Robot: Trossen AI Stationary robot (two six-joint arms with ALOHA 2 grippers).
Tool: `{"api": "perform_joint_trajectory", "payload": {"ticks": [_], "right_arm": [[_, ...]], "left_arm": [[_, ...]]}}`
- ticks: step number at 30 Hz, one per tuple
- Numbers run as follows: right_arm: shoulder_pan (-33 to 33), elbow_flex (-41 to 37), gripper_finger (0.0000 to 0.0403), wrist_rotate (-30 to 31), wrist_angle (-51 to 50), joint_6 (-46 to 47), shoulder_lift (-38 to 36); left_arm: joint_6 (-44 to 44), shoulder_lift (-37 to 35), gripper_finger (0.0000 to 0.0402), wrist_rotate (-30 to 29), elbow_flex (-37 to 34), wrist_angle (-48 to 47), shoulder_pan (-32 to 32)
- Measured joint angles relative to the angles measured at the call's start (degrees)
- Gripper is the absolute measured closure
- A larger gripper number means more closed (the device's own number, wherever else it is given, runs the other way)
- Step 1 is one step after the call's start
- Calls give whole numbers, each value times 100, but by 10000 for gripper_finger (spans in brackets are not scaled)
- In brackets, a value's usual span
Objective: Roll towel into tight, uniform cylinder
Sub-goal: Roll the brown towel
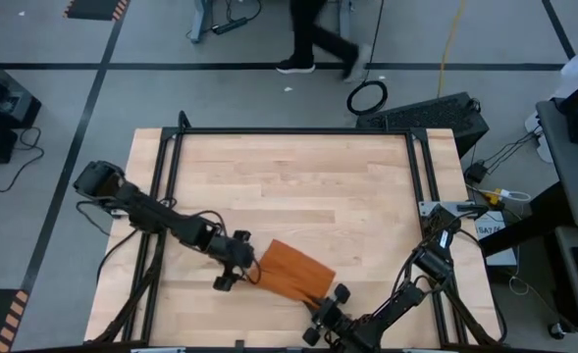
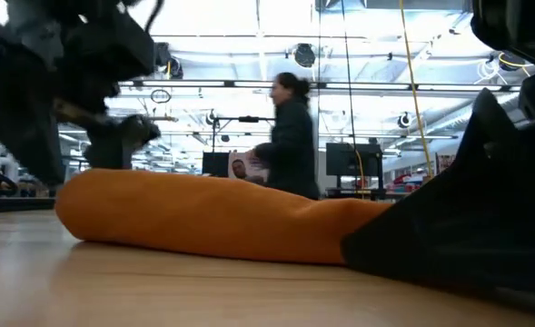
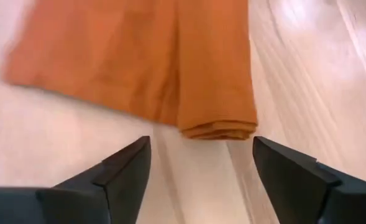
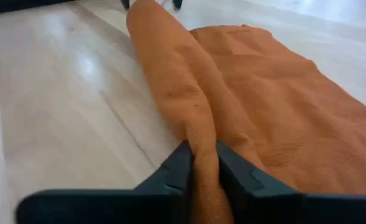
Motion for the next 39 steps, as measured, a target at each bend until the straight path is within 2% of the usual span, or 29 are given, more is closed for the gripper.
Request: {"api": "perform_joint_trajectory", "payload": {"ticks": [3, 6, 10, 14, 17, 25, 34, 37, 39], "right_arm": [[-12, 2, 376, -91, 85, 17, -8], [-11, 2, 384, -121, 145, 23, -8], [-10, 2, 376, -143, 175, 195, -6], [1, 0, 365, -141, 215, 176, 1], [4, -4, 365, -135, 277, 131, 5], [5, -4, 370, -141, 361, 131, 10], [5, -7, 371, -148, 381, -6, 10], [5, -7, 371, -148, 376, -73, 10], [5, -4, 371, -150, 371, -77, 10]], "left_arm": [[-118, -340, 112, -540, 0, -34, -300], [-175, -516, 112, -1072, 0, 167, -899], [-305, -456, 111, -2581, -216, 678, -1946], [-298, -191, 111, -3824, -563, 1152, -2664], [-90, 36, 111, -4291, -650, 1614, -2813], [642, 935, 111, -4280, -674, 2375, -2521], [748, 1169, 114, -4275, -673, 2798, -2195], [768, 1204, 135, -4047, -671, 2860, -2012], [750, 1204, 163, -3826, -671, 2838, -1841]]}}
